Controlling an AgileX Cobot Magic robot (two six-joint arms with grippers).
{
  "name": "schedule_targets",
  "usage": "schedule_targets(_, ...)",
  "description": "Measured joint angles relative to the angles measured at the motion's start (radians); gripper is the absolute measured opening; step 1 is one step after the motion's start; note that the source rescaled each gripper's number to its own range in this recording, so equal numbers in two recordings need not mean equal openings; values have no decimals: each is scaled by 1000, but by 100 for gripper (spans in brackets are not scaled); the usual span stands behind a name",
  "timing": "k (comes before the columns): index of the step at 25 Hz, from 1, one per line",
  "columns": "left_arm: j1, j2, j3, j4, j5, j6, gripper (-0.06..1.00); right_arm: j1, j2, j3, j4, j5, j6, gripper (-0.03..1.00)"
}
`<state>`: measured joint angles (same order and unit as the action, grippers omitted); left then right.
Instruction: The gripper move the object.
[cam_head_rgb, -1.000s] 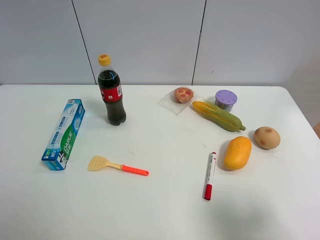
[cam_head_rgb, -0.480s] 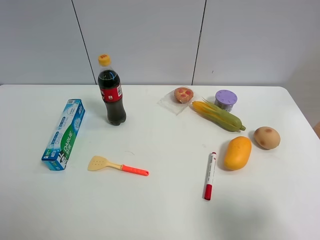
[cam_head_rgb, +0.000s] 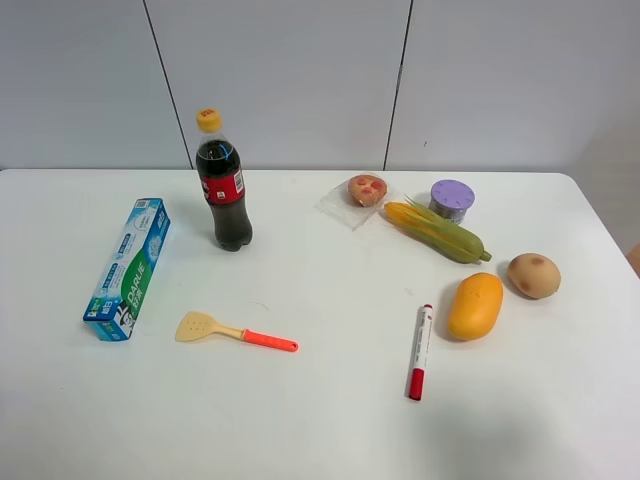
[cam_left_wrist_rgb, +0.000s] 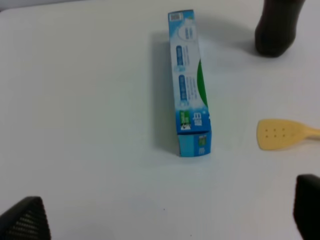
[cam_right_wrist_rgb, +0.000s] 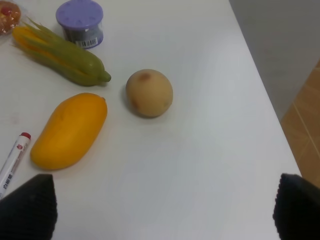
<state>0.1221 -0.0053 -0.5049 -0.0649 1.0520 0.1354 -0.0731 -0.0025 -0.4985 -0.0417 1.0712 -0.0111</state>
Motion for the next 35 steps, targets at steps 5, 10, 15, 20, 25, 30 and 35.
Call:
schedule_targets(5,0,0,0,0,0,0,100,0,0,0,0,0,0,100)
schedule_targets(10,0,0,0,0,0,0,100,0,0,0,0,0,0,100)
schedule_targets(15,0,0,0,0,0,0,100,0,0,0,0,0,0,100)
schedule_targets(20,0,0,0,0,0,0,100,0,0,0,0,0,0,100)
schedule_targets(25,0,0,0,0,0,0,100,0,0,0,0,0,0,100)
schedule_targets(30,0,0,0,0,0,0,100,0,0,0,0,0,0,100)
schedule_targets(35,0,0,0,0,0,0,100,0,0,0,0,0,0,100)
